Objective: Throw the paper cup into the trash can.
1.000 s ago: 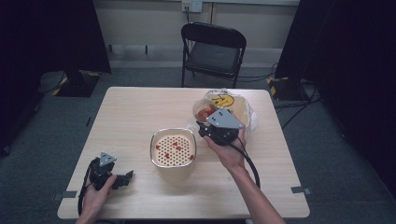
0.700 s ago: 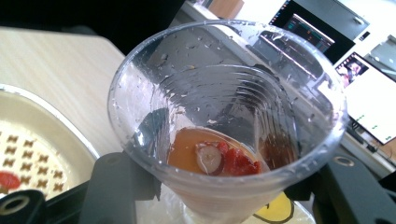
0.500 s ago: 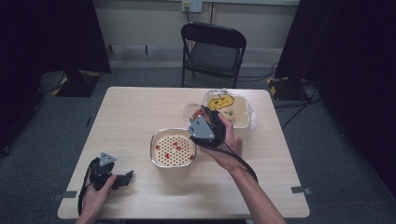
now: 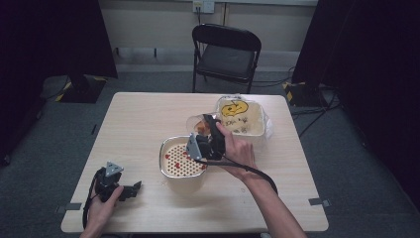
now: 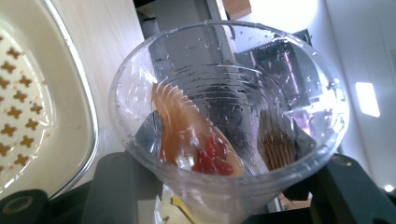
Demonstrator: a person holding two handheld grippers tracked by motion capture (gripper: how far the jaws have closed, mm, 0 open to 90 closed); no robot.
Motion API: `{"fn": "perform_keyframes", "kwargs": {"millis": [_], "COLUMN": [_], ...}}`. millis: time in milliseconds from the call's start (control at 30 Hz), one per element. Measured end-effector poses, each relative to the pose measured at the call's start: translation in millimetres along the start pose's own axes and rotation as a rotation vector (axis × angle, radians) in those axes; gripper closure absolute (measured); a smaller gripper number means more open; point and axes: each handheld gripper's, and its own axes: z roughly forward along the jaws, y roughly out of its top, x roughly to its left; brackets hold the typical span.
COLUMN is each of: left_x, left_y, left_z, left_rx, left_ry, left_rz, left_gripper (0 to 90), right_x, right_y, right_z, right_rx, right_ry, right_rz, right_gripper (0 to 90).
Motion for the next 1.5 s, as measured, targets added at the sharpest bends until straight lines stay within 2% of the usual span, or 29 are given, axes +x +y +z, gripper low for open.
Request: {"fn": "perform_keyframes", "kwargs": {"millis": [67, 100, 167, 200, 267, 300, 333, 367, 400, 433, 733, 833, 867, 900, 933, 967, 1000, 1067, 1100, 1133, 1167, 1267, 1300, 1333, 1367, 1400, 1500], "left_x": [0.0, 0.0, 0.0, 0.0, 0.0, 0.0, 0.0, 0.0, 0.0, 0.0, 0.0, 0.0, 0.0, 0.0, -0.2, -0.2, 0.0, 0.0, 0.0, -0.2, -0.2, -0.2, -0.2, 0.0, 0.0, 0.0, -0.2], "left_y": [0.0, 0.0, 0.0, 0.0, 0.0, 0.0, 0.0, 0.0, 0.0, 0.0, 0.0, 0.0, 0.0, 0.0, -0.1, -0.1, 0.0, 0.0, 0.0, -0.1, -0.1, 0.0, 0.0, 0.0, 0.0, 0.0, -0.1], "left_z": [0.0, 0.0, 0.0, 0.0, 0.0, 0.0, 0.0, 0.0, 0.0, 0.0, 0.0, 0.0, 0.0, 0.0, 0.1, 0.1, 0.0, 0.0, 0.0, 0.1, 0.1, 0.1, 0.1, 0.0, 0.0, 0.1, 0.1], "left_rx": [0.0, 0.0, 0.0, 0.0, 0.0, 0.0, 0.0, 0.0, 0.0, 0.0, 0.0, 0.0, 0.0, 0.0, 0.0, 0.0, 0.0, 0.0, 0.0, 0.0, 0.0, 0.0, 0.0, 0.0, 0.0, 0.0, -0.001], "left_ry": [0.0, 0.0, 0.0, 0.0, 0.0, 0.0, 0.0, 0.0, 0.0, 0.0, 0.0, 0.0, 0.0, 0.0, -0.002, -0.002, 0.0, 0.001, 0.001, -0.001, -0.001, -0.001, -0.001, 0.0, 0.0, 0.0, -0.001], "left_rz": [0.0, 0.0, 0.0, 0.0, 0.0, 0.0, 0.0, 0.0, 0.0, 0.0, 0.0, 0.0, 0.0, 0.0, -0.003, -0.003, 0.0, 0.0, 0.0, -0.003, -0.003, -0.003, -0.003, -0.001, -0.001, -0.001, -0.004], "left_gripper": [0.0, 0.0, 0.0, 0.0, 0.0, 0.0, 0.0, 0.0, 0.0, 0.0, 0.0, 0.0, 0.0, 0.0, 0.0, 0.0, 0.0, 0.0, 0.0, 0.0, 0.0, 0.0, 0.0, 0.0, 0.0, 0.0, 0.0], "right_x": [1.3, 3.0, 3.6, 4.6, 5.3, 6.8, 7.5, 7.5, 8.8, 8.8, 14.6, 18.5, 18.5, 22.0, 24.0, 24.0, 26.0, 27.7, 27.7, 29.0, 29.0, 33.0, 33.0, 34.3, 34.3, 35.3, 36.2], "right_y": [0.7, 2.1, 2.7, 4.1, 4.9, 6.8, 7.5, 7.5, 8.0, 8.0, 12.9, 13.3, 13.3, 12.7, 12.1, 12.1, 11.4, 10.9, 10.9, 11.0, 11.0, 11.2, 11.2, 11.4, 11.4, 11.3, 11.8], "right_z": [-0.2, 0.3, 0.7, 1.7, 1.5, 1.3, 1.2, 1.2, 1.6, 1.6, -0.1, 0.8, 0.8, 1.9, 2.0, 2.0, 3.4, 3.6, 3.6, 3.5, 3.5, 0.8, 0.8, -0.8, -0.8, -1.7, -3.3], "right_rx": [0.002, 0.002, 0.001, 0.0, 0.006, 0.013, 0.015, 0.015, 0.021, 0.021, 0.043, 0.054, 0.054, 0.064, 0.073, 0.073, 0.067, 0.078, 0.078, 0.085, 0.085, 0.099, 0.099, 0.102, 0.102, 0.097, 0.101], "right_ry": [-0.001, -0.002, -0.003, -0.011, -0.014, -0.022, -0.024, -0.024, -0.031, -0.031, -0.065, -0.091, -0.091, -0.103, -0.107, -0.107, -0.127, -0.145, -0.145, -0.156, -0.156, -0.192, -0.192, -0.211, -0.211, -0.232, -0.243], "right_rz": [-0.005, -0.03, -0.045, -0.089, -0.105, -0.144, -0.162, -0.162, -0.191, -0.191, -0.332, -0.407, -0.407, -0.463, -0.485, -0.485, -0.547, -0.587, -0.587, -0.628, -0.628, -0.698, -0.698, -0.729, -0.729, -0.777, -0.823], "right_gripper": [45.3, 45.5, 45.5, 45.6, 45.6, 45.7, 45.8, 45.8, 45.8, 45.8, 46.0, 46.0, 46.0, 46.0, 46.0, 46.0, 46.1, 46.1, 46.1, 46.1, 46.1, 46.1, 46.1, 46.2, 46.2, 46.3, 46.3]}}
